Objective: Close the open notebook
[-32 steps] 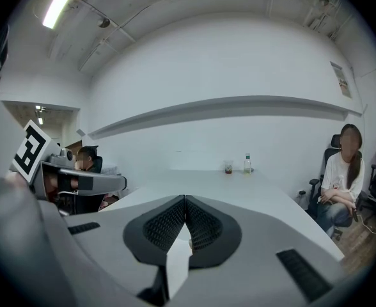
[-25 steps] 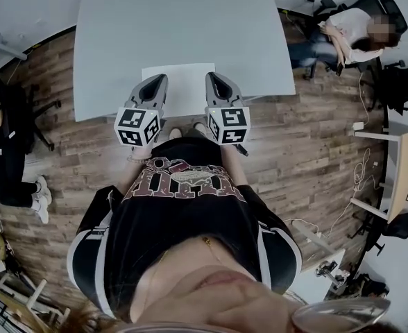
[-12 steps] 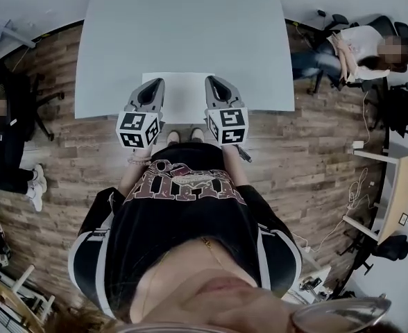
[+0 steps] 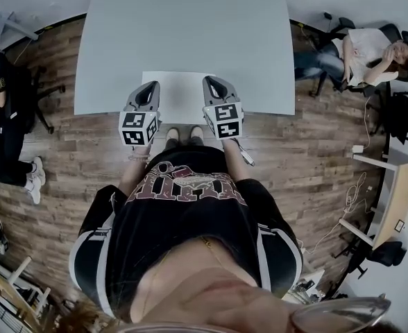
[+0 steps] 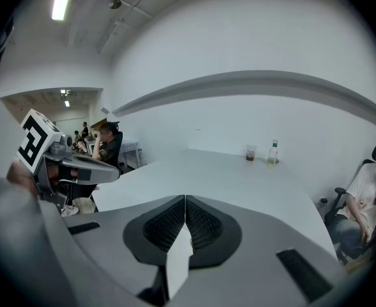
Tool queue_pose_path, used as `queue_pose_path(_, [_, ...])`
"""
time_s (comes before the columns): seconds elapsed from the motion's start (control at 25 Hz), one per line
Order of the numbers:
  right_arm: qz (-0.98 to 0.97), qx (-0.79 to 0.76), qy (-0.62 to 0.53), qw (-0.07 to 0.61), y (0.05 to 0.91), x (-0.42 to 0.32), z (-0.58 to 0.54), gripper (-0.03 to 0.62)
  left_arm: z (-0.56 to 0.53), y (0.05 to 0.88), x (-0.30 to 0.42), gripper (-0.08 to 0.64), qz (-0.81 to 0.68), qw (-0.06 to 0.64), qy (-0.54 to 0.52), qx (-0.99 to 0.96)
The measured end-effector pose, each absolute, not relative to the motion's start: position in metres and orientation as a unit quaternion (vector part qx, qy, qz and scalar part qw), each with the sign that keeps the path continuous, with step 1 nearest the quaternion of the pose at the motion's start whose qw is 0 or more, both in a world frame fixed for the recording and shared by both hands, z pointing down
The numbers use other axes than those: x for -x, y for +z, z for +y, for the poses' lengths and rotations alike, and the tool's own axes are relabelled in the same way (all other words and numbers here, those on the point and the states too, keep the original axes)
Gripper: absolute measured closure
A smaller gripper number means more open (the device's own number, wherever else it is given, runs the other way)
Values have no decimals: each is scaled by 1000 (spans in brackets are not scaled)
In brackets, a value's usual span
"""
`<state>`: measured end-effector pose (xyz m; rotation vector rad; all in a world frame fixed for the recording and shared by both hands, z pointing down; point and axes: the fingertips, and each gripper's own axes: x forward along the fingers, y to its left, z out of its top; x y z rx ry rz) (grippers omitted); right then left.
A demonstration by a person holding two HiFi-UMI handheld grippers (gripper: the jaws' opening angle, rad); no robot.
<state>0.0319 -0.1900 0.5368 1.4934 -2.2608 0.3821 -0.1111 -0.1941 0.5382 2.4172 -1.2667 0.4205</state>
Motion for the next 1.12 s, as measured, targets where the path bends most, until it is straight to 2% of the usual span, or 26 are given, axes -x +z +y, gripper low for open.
queue_pose_path(0.32, [-799,-531,156,235,573,-43,-187,574,-189,578,113,520,-451,190,203,-848])
queue_pose_path(1.12, [-779,-485,219,331,670,-37,-172,572,-173,682,122,520,-410,264,302,-820])
